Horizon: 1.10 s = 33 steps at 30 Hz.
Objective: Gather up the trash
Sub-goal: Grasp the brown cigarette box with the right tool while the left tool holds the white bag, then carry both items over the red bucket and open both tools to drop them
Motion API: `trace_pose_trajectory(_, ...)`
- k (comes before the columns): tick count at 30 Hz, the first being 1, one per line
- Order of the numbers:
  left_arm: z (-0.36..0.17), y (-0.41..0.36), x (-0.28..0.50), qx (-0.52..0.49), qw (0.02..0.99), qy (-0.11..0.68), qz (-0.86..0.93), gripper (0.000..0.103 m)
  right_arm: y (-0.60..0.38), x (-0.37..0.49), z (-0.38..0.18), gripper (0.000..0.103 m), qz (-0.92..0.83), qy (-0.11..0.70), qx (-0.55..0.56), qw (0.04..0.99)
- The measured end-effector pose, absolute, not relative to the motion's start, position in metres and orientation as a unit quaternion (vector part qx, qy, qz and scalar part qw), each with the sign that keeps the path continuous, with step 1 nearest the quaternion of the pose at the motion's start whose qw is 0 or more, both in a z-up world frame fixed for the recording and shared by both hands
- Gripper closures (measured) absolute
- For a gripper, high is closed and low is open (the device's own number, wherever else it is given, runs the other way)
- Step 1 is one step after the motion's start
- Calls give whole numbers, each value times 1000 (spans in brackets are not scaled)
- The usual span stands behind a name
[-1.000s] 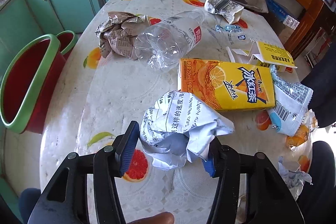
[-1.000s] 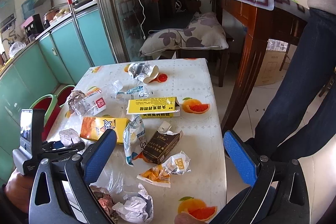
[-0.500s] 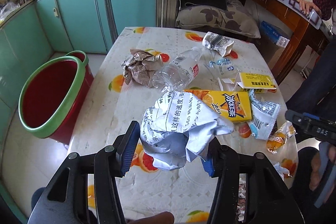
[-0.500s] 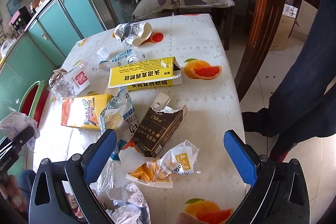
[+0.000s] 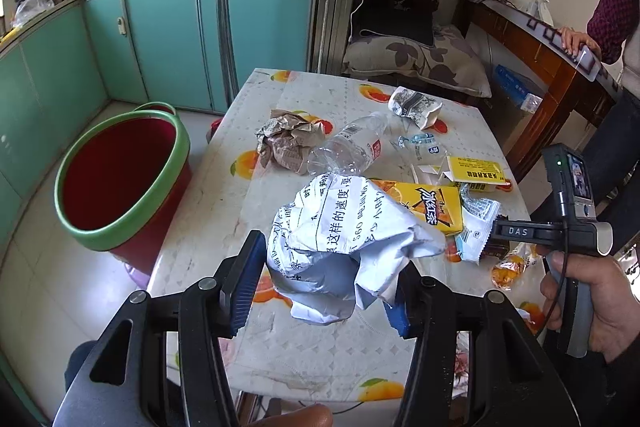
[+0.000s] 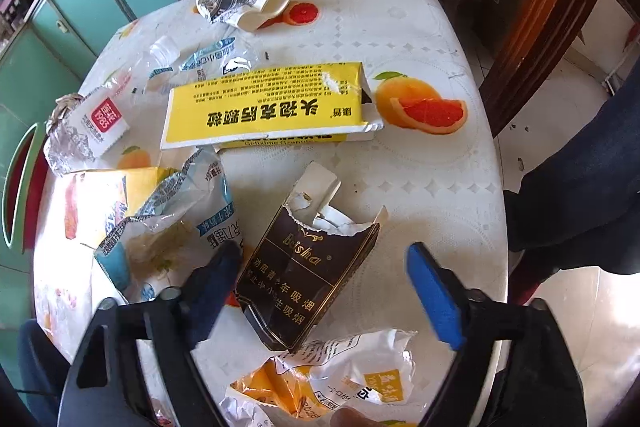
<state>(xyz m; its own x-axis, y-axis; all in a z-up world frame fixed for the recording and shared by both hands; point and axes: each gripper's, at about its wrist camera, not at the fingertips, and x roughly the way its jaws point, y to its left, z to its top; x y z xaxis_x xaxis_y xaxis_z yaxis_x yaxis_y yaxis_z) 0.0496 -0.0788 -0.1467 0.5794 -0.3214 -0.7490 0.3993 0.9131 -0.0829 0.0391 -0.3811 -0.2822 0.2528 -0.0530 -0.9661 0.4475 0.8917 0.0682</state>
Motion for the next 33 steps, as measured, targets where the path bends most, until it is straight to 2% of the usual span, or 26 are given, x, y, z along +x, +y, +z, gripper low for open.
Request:
trace_pose_trajectory(1,-146,-78,48,45,888,410,-202,51,-380,40,-285,48,-163,593,166,770)
trace_pose_trajectory(5,-144,-73,48,38,890,407,-200,50,-380,42,-288,50,-174,596,173,764)
trace_pose_trajectory(9,-142,-69,50,28,894,403,-195,50,-378,43,-281,68,-170,592,169,769)
trace_pose_trajectory(11,-140,-66,49,24,895,400,-195,50,-379,42,-276,71,-162,586,179,774)
trace_pose_trajectory(19,-135,-58,49,17,901,389,-191,50,-376,36,-246,73,-145,556,189,796)
trace_pose_trajectory(33,-117,-32,62,-7,916,366,-164,50,-328,31,-138,73,-113,473,116,866)
